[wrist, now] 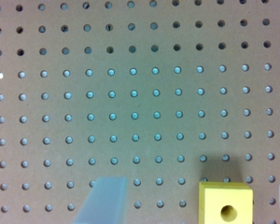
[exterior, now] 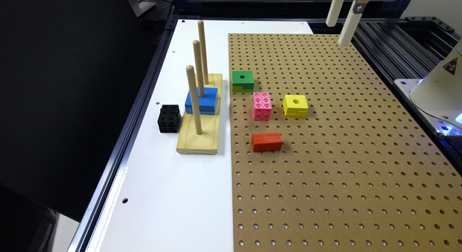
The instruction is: Pick up pink block.
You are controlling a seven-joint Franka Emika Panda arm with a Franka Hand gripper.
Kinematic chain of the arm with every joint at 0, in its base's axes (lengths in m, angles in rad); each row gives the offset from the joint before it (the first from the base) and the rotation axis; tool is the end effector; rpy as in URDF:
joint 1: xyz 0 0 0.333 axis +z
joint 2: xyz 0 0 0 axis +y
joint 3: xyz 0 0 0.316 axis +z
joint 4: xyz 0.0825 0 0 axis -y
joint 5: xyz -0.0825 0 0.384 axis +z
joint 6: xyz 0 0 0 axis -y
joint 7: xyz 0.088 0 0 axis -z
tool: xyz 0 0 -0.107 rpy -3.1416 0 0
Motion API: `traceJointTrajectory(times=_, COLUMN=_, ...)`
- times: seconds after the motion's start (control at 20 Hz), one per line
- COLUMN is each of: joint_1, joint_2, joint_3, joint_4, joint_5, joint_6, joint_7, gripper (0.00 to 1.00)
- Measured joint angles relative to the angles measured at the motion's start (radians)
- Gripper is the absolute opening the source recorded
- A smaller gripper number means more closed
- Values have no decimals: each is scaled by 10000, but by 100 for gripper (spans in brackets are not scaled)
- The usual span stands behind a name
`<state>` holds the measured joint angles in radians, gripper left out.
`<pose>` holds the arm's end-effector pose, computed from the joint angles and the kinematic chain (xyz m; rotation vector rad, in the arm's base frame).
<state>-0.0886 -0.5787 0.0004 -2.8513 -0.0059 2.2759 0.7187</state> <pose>0.3298 -0.0293 0.3511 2.8885 -1.2266 0.0072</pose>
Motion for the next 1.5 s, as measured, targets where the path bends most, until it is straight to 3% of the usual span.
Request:
traceJointTrajectory(times=0.45, joint_1=18, joint_2=-28, joint_3=37, joint_4=11, joint_5=4, joint_6=5, joint_7=0, gripper=100)
traceJointTrajectory(times=1.1, joint_1=325, joint_2=49, joint_3=89, joint_4=107, joint_5=81, joint_6=368, joint_7=80, gripper=100)
traceJointTrajectory(times=1.3, joint_1=436, joint_2=407, joint_3=161, joint_4=329, joint_5=179, joint_6=636, joint_7=130, gripper=100)
traceJointTrajectory(times=1.5, joint_1=556, joint_2=1267, joint_3=242, joint_4=991, joint_5=212, joint_6=869, joint_7=271, gripper=100)
